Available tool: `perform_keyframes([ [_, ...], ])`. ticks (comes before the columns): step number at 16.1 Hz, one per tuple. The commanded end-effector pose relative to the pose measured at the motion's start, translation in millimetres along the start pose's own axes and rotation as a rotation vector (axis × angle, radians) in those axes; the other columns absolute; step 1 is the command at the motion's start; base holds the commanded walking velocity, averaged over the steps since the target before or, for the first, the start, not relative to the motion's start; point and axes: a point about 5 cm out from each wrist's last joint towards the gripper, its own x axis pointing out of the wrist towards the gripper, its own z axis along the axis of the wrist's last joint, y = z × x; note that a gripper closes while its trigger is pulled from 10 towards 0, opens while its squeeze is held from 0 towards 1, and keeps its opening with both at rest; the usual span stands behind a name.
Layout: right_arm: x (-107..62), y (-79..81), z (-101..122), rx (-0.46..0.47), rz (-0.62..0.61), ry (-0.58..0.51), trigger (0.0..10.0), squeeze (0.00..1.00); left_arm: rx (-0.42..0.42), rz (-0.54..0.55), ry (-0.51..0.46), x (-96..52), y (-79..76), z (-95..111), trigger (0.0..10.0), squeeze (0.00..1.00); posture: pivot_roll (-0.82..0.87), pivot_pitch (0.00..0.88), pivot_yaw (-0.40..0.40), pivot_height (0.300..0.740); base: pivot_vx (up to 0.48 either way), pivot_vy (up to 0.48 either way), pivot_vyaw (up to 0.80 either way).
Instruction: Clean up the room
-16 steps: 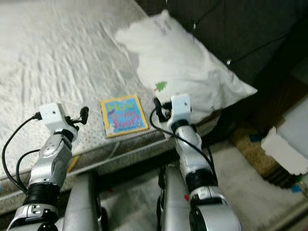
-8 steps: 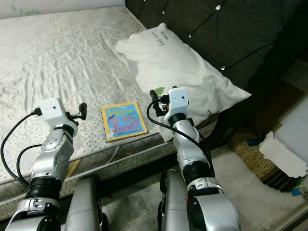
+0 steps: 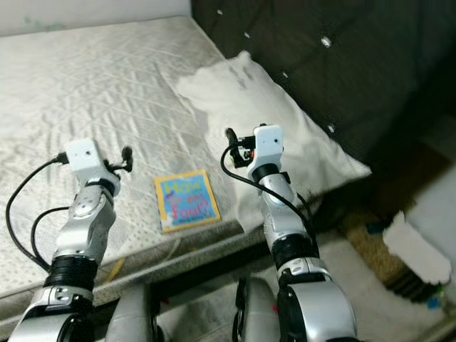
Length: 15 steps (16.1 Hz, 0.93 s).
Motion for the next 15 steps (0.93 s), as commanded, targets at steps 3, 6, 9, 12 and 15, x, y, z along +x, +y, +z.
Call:
perform_keyframes([
  [3, 3.0, 0.9, 2.5, -0.004, 0.013, -0.01, 10.0, 0.0, 0.001, 0.023, -0.003, -1.7, 1.2, -1.5, 10.0, 0.0, 0.09, 0.0, -0.044, 0.715, 0.0, 0.0, 0.0],
  [6, 0.5, 0.1, -0.2, -0.002, 0.009, -0.008, 10.0, 0.0, -0.002, 0.007, -0.001, -2.8, -3.0, -4.0, 10.0, 0.0, 0.08, 0.0, -0.036, 0.74, 0.0, 0.0, 0.0],
  [9, -2.0, -0.4, -3.5, 0.0, 0.001, -0.005, 10.0, 0.0, 0.004, -0.005, -0.017, -1.9, -4.5, -1.7, 10.0, 0.0, 0.08, 0.0, -0.022, 0.74, 0.0, 0.0, 0.0],
  [12, -3.6, 2.1, -5.8, 0.01, 0.0, -0.002, 10.0, 0.0, 0.032, -0.004, -0.004, -1.1, -7.6, -3.4, 10.0, 0.0, 0.08, 0.0, -0.02, 0.74, 0.0, 0.0, 0.0],
  [15, -5.4, 4.8, -7.8, 0.011, 0.012, 0.0, 10.0, 0.0, 0.033, 0.003, -0.005, -5.3, -8.9, -5.8, 10.0, 0.0, 0.09, 0.0, -0.031, 0.74, 0.0, 0.0, 0.0],
])
